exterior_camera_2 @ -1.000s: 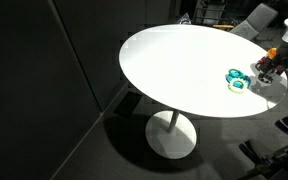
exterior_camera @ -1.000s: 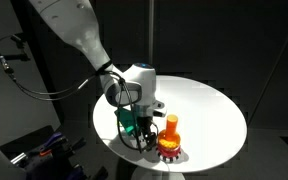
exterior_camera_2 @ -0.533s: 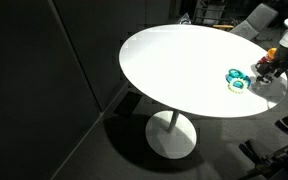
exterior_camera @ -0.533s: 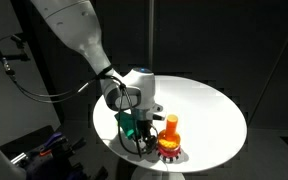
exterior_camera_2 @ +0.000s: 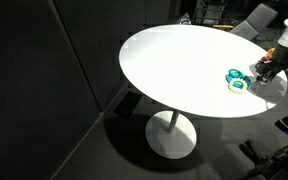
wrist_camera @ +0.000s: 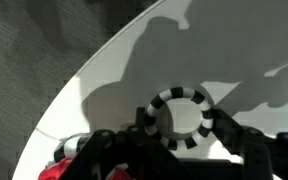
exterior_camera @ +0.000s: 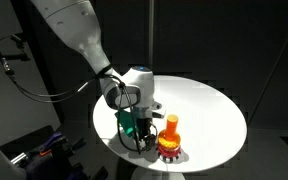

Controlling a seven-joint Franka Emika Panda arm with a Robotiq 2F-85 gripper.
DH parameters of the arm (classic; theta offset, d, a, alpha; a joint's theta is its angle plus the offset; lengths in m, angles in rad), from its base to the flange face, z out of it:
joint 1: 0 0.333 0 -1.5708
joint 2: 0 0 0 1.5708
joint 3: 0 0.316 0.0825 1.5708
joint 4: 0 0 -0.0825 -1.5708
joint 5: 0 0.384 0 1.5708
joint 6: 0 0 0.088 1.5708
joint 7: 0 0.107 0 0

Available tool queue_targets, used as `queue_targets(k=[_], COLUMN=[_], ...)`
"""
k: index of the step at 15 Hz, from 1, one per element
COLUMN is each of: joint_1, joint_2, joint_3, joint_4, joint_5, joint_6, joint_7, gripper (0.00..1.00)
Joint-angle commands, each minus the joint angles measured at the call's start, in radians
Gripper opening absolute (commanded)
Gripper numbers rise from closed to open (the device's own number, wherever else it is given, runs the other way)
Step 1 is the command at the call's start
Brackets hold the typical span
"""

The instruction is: Put the striped white and black ring around the orange rod

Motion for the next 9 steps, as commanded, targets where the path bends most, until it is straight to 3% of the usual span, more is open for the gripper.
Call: queue_targets(k=[1,9], joint_1=[0.028,0.048], joint_2=[-0.044,-0.231], joint_3=[-0.036,-0.094], joint_4=[-0.005,-0.005], joint_5=[-0.03,-0.098], joint_6=[-0.026,-0.193], joint_7=[0.055,0.122], gripper=[0.42,0.41])
